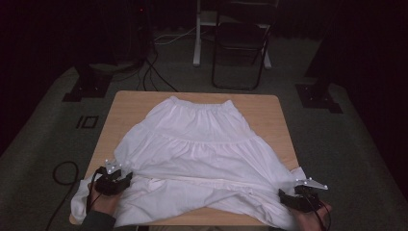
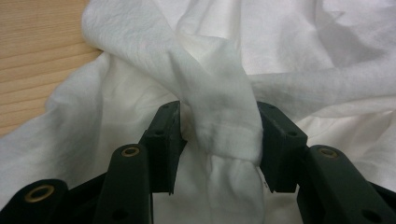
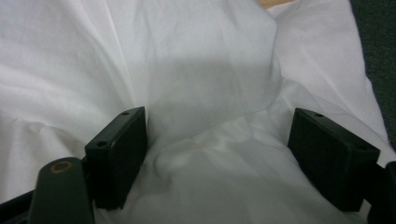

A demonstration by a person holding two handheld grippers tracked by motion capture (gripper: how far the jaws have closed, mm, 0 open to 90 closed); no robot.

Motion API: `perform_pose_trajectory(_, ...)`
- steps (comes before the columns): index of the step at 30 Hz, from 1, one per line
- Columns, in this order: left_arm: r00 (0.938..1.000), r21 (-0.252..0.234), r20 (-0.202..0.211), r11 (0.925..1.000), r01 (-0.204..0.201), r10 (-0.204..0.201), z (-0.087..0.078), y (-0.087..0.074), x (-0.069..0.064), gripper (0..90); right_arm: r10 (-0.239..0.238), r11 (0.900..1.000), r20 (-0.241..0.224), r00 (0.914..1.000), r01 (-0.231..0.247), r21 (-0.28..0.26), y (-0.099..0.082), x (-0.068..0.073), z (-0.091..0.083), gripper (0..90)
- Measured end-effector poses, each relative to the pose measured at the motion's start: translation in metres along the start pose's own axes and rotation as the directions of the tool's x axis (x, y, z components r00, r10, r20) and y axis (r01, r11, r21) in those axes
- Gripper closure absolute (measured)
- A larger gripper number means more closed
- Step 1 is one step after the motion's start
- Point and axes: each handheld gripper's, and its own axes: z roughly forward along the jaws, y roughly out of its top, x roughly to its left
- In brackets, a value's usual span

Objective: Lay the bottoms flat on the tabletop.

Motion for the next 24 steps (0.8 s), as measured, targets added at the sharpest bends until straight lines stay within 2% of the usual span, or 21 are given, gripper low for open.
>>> perform_pose_trajectory(2, 1.0, -0.008, -0.004, 0.9999, -0.008, 0.008, -0.003, 0.0, -0.003, 53.8, 0.004, 0.9998, -0.009, 1.0, -0.004, -0.02, 0.001, 0.001, -0.002, 27.0)
perform_pose_trajectory(5, 0.9998, -0.036, 0.005, 0.9992, -0.017, 0.017, -0.012, -0.001, -0.01, 53.8, -0.045, 0.9941, -0.01, 0.9989, 0.044, -0.1, 0.003, 0.006, -0.01, 33.4)
perform_pose_trajectory(7, 0.9993, -0.053, 0.019, 0.9982, -0.03, 0.031, -0.019, -0.002, -0.015, 53.6, -0.096, 0.9838, -0.021, 0.9952, 0.091, -0.154, 0.005, 0.011, -0.02, 37.2)
perform_pose_trajectory(10, 0.9976, -0.056, 0.061, 0.998, -0.028, 0.031, -0.026, -0.005, -0.022, 53.3, -0.163, 0.9707, -0.049, 0.9855, 0.151, -0.187, 0.005, 0.02, -0.029, 41.3)
perform_pose_trajectory(12, 0.9958, -0.04, 0.087, 0.9989, -0.025, 0.028, -0.025, -0.008, -0.027, 52.7, -0.182, 0.9693, -0.051, 0.982, 0.17, -0.177, 0.005, 0.025, -0.028, 42.1)
perform_pose_trajectory(14, 0.9935, -0.023, 0.107, 0.9991, -0.035, 0.037, -0.024, -0.011, -0.032, 52.0, -0.178, 0.9738, -0.062, 0.982, 0.167, -0.154, 0.006, 0.027, -0.021, 41.8)
perform_pose_trajectory(15, 0.9923, -0.014, 0.115, 0.9989, -0.045, 0.046, -0.022, -0.011, -0.035, 51.0, -0.18, 0.9779, -0.076, 0.9807, 0.17, -0.122, 0.006, 0.029, -0.011, 40.5)
perform_pose_trajectory(18, 0.992, 0.004, 0.109, 0.9978, -0.066, 0.065, -0.019, -0.012, -0.039, 50.5, -0.184, 0.9787, -0.079, 0.9797, 0.175, -0.107, 0.006, 0.03, -0.005, 40.4)
perform_pose_trajectory(19, 0.9919, 0.041, 0.092, 0.995, -0.091, 0.087, -0.013, -0.013, -0.041, 51.1, -0.195, 0.9791, -0.087, 0.9769, 0.189, -0.074, 0.005, 0.032, 0.007, 42.7)
perform_pose_trajectory(20, 0.9919, 0.041, 0.092, 0.995, -0.091, 0.087, -0.013, -0.013, -0.041, 52.5, -0.195, 0.9791, -0.087, 0.9769, 0.189, -0.074, 0.005, 0.032, 0.007, 42.7)
perform_pose_trajectory(21, 0.9936, 0.042, 0.077, 0.9954, -0.086, 0.083, -0.013, -0.012, -0.038, 57.5, -0.189, 0.9811, -0.103, 0.9765, 0.184, -0.061, 0.007, 0.032, 0.008, 48.8)
perform_pose_trajectory(22, 0.9945, 0.041, 0.063, 0.9955, -0.086, 0.083, -0.014, -0.012, -0.036, 65.7, -0.178, 0.9834, -0.118, 0.9769, 0.172, -0.056, 0.007, 0.032, 0.008, 54.0)
perform_pose_trajectory(23, 0.9945, 0.041, 0.063, 0.9955, -0.086, 0.083, -0.014, -0.012, -0.036, 73.4, -0.178, 0.9834, -0.118, 0.9769, 0.172, -0.056, 0.007, 0.032, 0.008, 54.0)
perform_pose_trajectory(24, 0.9947, 0.044, 0.059, 0.9953, -0.087, 0.084, -0.014, -0.012, -0.033, 73.4, -0.174, 0.9841, -0.129, 0.9762, 0.167, -0.058, 0.007, 0.032, 0.008, 59.2)
